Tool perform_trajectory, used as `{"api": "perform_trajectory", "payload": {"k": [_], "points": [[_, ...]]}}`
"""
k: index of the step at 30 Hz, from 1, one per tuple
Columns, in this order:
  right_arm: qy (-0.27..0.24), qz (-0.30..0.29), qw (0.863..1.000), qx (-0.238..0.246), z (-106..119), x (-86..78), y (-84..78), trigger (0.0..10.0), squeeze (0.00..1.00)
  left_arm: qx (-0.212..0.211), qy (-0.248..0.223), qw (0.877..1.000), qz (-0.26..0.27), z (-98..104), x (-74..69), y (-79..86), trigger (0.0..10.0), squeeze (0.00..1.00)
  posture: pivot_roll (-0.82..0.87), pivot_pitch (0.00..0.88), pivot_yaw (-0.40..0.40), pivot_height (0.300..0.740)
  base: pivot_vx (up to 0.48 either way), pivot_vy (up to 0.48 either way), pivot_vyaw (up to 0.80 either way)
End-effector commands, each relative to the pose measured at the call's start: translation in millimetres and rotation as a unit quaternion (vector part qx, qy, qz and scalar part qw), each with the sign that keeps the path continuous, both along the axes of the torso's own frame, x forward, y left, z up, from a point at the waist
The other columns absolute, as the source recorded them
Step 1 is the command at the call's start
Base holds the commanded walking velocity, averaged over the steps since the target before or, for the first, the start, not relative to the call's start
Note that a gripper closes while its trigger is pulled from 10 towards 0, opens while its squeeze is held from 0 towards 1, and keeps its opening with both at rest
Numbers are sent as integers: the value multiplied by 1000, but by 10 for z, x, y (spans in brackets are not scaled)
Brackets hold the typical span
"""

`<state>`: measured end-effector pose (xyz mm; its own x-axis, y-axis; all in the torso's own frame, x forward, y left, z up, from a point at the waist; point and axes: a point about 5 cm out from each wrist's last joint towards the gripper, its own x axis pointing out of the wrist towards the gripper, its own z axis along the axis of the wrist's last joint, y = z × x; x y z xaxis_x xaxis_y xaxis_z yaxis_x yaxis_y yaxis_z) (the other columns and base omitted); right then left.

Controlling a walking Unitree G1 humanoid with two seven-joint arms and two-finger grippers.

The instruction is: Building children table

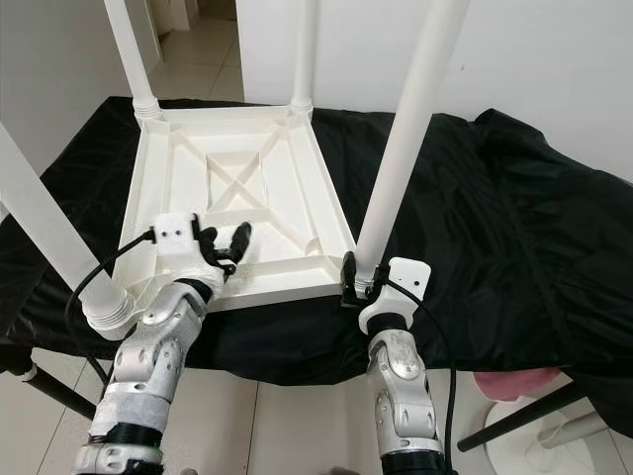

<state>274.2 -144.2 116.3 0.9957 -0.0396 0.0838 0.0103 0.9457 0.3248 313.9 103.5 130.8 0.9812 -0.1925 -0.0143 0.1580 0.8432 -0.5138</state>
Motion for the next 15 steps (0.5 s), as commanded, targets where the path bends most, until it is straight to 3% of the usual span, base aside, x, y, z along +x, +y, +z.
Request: {"api": "perform_trajectory", "payload": {"k": [1, 3, 8, 15], "points": [[-17, 2, 996, 85, 79, 31, 135, 10000, 0, -61, 9, 998, -13, 4, 8, -87, 10000, 0, -56, 0, -5, 740, 0, 0, 0], [-24, 15, 993, 117, 112, 30, 160, 10000, 0, -82, 4, 997, -8, 42, 30, -62, 10000, 0, -57, 0, -4, 740, 0, 0, 0], [-24, 34, 989, 144, 116, 22, 159, 10000, 0, -107, -10, 994, -11, 115, 64, -25, 10000, 0, -59, 13, 5, 740, 0, 0, 0], [-28, 42, 986, 158, 126, 19, 159, 10000, 0, -113, -21, 993, -8, 161, 70, -4, 10000, 0, -60, 20, 8, 740, 0, 0, 0]]}}
